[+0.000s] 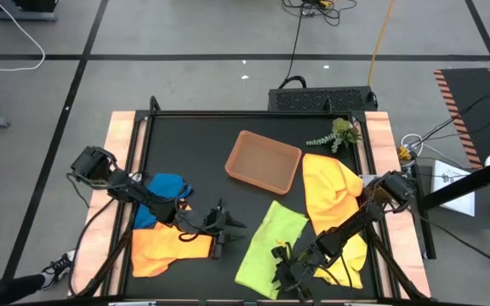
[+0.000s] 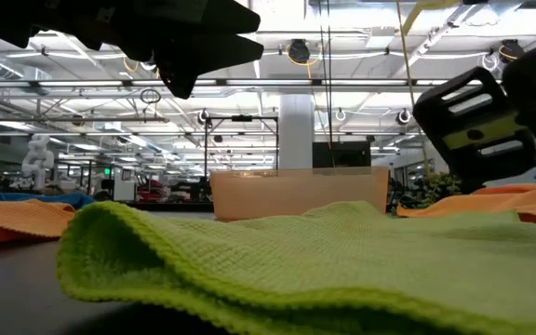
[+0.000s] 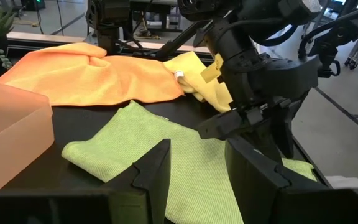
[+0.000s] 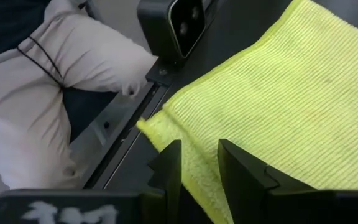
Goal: Fold microfiber towels
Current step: Fold the green microfiber towel
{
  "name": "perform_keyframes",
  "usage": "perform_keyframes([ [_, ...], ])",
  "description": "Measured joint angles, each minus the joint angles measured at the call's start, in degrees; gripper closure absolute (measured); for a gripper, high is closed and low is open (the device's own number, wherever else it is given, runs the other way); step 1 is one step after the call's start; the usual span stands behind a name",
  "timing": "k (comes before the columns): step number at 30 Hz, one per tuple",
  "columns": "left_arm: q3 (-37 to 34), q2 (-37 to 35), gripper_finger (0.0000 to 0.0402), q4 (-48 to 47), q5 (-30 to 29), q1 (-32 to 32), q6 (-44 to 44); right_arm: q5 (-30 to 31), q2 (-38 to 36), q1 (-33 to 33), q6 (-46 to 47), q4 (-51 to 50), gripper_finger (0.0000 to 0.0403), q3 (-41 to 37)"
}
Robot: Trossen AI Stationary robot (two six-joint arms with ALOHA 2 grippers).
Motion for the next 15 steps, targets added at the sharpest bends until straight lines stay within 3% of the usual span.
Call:
perform_keyframes([
  [8, 0.0, 0.0, 0.025, -0.04, 0.0, -0.06, -0.47, 2.94, 0.0, -0.04, -0.31, -1.98, 0.0309, 0.0],
  [15, 0.0, 0.0, 0.025, -0.22, -0.02, -0.09, -0.69, 3.18, 0.02, -0.04, -0.5, -2.01, 0.0372, 0.0],
])
